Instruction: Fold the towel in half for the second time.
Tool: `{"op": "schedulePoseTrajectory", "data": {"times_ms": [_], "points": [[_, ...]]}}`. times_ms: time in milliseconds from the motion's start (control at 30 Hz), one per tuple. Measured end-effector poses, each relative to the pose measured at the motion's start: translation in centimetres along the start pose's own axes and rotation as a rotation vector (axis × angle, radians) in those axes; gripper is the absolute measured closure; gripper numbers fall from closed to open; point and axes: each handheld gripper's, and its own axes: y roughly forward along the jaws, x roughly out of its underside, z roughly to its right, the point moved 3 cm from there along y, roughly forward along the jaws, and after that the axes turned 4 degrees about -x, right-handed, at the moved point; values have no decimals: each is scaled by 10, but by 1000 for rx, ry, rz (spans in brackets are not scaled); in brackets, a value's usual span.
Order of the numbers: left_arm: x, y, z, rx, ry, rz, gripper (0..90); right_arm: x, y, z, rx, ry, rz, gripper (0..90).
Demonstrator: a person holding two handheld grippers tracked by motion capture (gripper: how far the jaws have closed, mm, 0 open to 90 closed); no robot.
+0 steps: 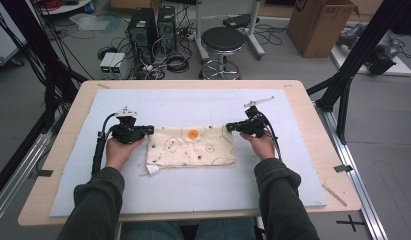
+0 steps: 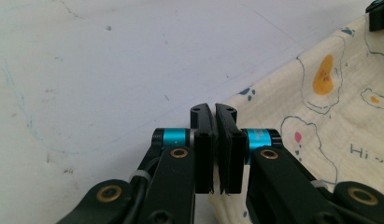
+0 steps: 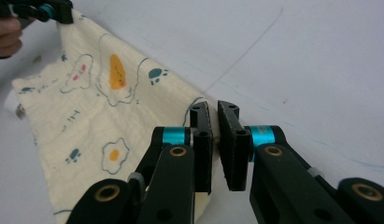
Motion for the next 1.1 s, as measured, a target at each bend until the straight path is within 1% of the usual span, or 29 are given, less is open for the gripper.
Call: {"op": "schedulePoseTrajectory", "data": {"times_ms": [67,200,367,467,500,533,567,600,667,733,800,867,967,1000,1067,1100], "points": [[2,-1,0,0,-8,10,858,-1,-1,-2,0,-2,-2,845],[0,-4,4,17,10,26,857,1,-2,-2,1,-2,-7,845],[2,-4,4,27,20,15,857,1,-5,-3,-5,-8,-3,845],[5,-5,5,28,16,37,857,2,-6,-4,-11,-11,-10,845],[6,-5,5,33,11,33,857,2,-6,-5,-12,-11,-12,845],[8,-5,4,32,17,29,857,2,-6,-5,-16,-21,-7,844],[10,-5,4,32,16,30,857,2,-6,-6,-21,-16,-7,844],[10,-6,4,37,8,34,856,1,-6,-7,-20,-18,-10,844],[11,-6,4,37,15,38,856,1,-6,-9,-22,-27,-10,845],[10,-7,5,39,12,43,855,0,-6,-11,-25,-40,-16,844],[10,-8,6,44,23,44,855,0,-7,-12,-25,-41,-14,844],[10,-10,7,50,25,50,851,1,-9,-13,-29,-50,-23,844],[10,-12,9,55,34,54,848,1,-10,-14,-37,-51,-26,843],[10,-13,9,55,43,55,848,1,-10,-17,-38,-64,-30,843],[10,-15,10,58,46,57,849,0,-10,-19,-40,-77,-34,843],[10,-15,11,60,49,56,849,0,-10,-19,-40,-77,-34,843]]}}
